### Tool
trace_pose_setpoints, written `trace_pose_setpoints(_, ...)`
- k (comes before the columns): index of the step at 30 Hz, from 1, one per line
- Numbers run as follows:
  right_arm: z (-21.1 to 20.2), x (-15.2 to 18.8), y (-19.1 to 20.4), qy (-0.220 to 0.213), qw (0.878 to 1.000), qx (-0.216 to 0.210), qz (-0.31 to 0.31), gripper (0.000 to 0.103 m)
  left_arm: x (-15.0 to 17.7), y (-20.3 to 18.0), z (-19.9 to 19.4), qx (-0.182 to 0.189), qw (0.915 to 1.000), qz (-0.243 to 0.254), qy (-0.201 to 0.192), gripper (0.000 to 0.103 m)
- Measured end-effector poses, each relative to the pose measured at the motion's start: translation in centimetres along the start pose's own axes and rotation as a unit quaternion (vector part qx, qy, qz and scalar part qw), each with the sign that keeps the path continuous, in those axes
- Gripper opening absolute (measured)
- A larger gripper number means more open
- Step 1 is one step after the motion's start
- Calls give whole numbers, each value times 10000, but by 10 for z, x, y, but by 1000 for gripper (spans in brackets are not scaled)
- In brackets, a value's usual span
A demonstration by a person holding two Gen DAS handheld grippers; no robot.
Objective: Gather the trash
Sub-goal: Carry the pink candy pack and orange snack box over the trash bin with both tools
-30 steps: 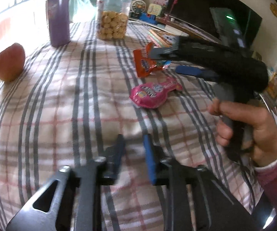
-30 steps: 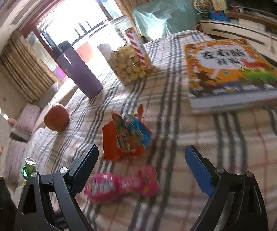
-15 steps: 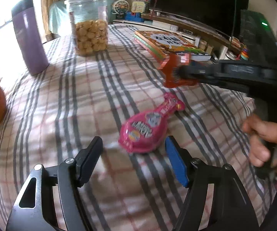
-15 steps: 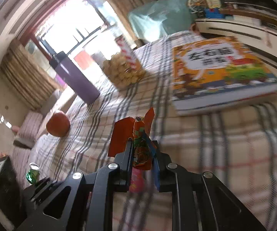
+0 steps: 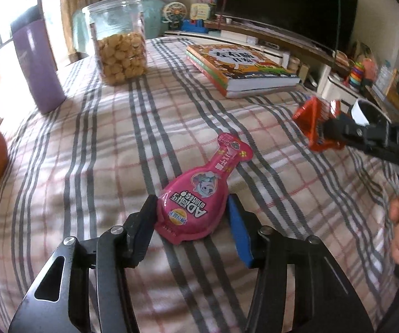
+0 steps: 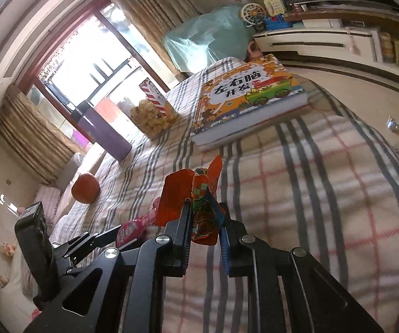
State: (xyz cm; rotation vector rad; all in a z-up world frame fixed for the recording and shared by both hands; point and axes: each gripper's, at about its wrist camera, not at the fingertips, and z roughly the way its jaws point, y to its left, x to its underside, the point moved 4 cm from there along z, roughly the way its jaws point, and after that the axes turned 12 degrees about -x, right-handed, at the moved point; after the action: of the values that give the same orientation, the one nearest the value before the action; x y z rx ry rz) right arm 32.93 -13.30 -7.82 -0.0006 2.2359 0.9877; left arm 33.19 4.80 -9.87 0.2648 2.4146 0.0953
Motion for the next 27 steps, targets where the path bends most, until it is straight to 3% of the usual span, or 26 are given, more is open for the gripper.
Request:
trace_pose_setpoints(11, -42, 39, -2, 58, 10000, 4, -72, 18, 21, -39, -46, 240, 9979, -595, -106, 49)
trace_pose_setpoints(27, -115, 68, -31, -296, 9994, 156, 106, 18, 33, -120, -74, 468, 9984, -299, -109, 49)
